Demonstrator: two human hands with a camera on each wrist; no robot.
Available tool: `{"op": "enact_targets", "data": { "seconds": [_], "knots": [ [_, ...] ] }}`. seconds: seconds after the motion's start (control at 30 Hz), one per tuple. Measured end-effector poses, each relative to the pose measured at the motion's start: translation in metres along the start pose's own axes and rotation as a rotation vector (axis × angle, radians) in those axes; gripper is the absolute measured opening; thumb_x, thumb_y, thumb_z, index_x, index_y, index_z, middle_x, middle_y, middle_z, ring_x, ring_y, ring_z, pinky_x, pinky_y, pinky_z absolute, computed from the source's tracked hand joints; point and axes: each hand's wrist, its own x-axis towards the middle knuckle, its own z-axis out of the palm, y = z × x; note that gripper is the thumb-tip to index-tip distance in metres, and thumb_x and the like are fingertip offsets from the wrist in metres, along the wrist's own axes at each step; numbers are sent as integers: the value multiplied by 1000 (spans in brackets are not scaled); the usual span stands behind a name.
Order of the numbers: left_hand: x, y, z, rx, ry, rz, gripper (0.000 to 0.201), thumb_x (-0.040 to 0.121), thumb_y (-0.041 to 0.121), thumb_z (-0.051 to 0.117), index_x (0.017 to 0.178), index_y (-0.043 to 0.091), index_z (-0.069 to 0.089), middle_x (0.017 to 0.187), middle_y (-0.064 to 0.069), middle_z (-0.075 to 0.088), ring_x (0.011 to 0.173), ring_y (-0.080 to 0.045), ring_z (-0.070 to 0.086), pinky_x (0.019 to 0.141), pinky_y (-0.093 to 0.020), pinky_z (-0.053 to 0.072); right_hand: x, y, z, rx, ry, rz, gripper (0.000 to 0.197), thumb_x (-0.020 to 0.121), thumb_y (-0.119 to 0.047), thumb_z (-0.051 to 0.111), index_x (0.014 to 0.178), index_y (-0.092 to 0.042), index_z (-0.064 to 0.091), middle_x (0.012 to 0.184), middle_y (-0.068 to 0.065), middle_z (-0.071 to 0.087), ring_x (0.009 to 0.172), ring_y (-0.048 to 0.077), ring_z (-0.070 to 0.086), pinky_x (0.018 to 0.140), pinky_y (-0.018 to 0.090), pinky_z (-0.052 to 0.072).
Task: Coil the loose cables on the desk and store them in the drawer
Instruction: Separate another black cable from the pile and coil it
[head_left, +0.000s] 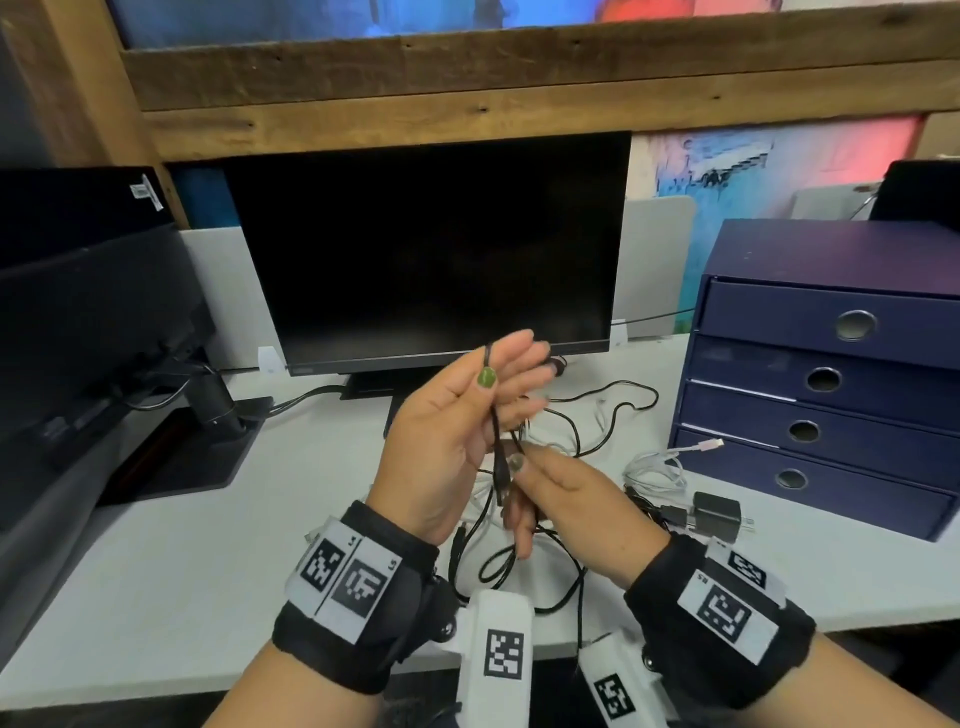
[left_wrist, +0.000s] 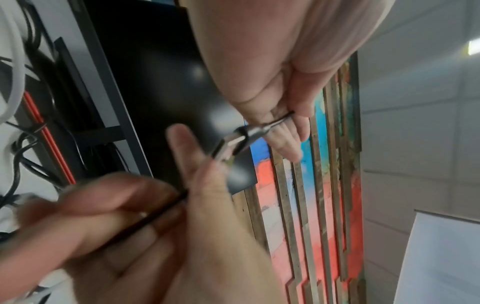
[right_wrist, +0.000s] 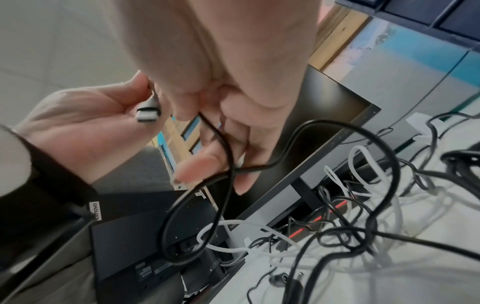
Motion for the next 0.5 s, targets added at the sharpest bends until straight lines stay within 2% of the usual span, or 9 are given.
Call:
{"op": "enact_targets", "data": {
  "seconds": [0.07, 0.13, 0.17, 0.23, 0.27, 0.33, 0.43, 0.5],
  "knots": [
    [2, -1, -3, 84, 63, 41, 33, 97, 13, 39, 123, 9, 59, 126, -6, 64, 120, -20, 58, 103, -35, 45, -2, 4, 0, -87, -51, 5, 19, 98, -28, 47, 96, -34, 65, 70, -4, 60, 61, 15, 59, 74, 35, 49],
    [2, -3, -8, 387, 110, 86, 30, 100, 15, 41, 118, 23, 64, 124, 7, 65, 122, -9, 55, 105, -32, 41, -4, 9, -2, -194, -49, 3, 23, 91, -22, 58, 109, -35, 65, 74, -12, 55, 66, 2, 52, 74, 24, 46],
    [1, -4, -11, 564, 110, 101, 32, 101, 14, 41, 114, 30, 65, 121, 14, 65, 120, -1, 55, 103, -25, 40, -4, 9, -4, -250, -30, -7, 28, 88, -18, 61, 109, -36, 65, 78, -15, 52, 68, -1, 49, 74, 19, 44],
    [1, -4, -14, 912, 49, 93, 34, 101, 13, 39, 113, 35, 62, 117, 22, 63, 111, 11, 53, 93, -5, 37, -5, 3, -8, -337, 7, -33, 29, 88, -11, 58, 102, -35, 67, 86, -14, 47, 72, -1, 47, 72, 13, 38],
    [2, -5, -15, 1061, 4, 72, 34, 101, 13, 38, 115, 34, 61, 117, 23, 61, 106, 12, 52, 86, 0, 35, -6, -1, -10, -355, 20, -46, 30, 89, -9, 55, 98, -35, 68, 88, -14, 46, 75, -2, 48, 72, 12, 37],
    [2, -9, -17, 1255, -94, 6, 33, 101, 12, 38, 120, 30, 58, 119, 16, 60, 104, 5, 52, 77, 4, 33, -6, -6, -15, -369, 33, -61, 34, 91, -8, 51, 94, -38, 69, 89, -16, 50, 79, -4, 50, 74, 11, 38],
    [-2, -13, -19, 1247, -147, -61, 31, 100, 13, 39, 118, 28, 59, 114, 12, 64, 104, -4, 58, 79, -4, 39, -6, -15, -23, -332, 43, -61, 37, 92, -9, 51, 97, -41, 69, 77, -24, 62, 70, -8, 55, 69, 10, 40],
    [-5, -13, -20, 1107, -141, -45, 27, 101, 16, 38, 110, 25, 62, 96, 10, 68, 89, -3, 61, 76, -16, 46, -6, -21, -28, -288, 50, -83, 33, 92, -7, 52, 98, -34, 70, 75, -29, 65, 69, -13, 57, 66, 7, 39]
  ]
}}
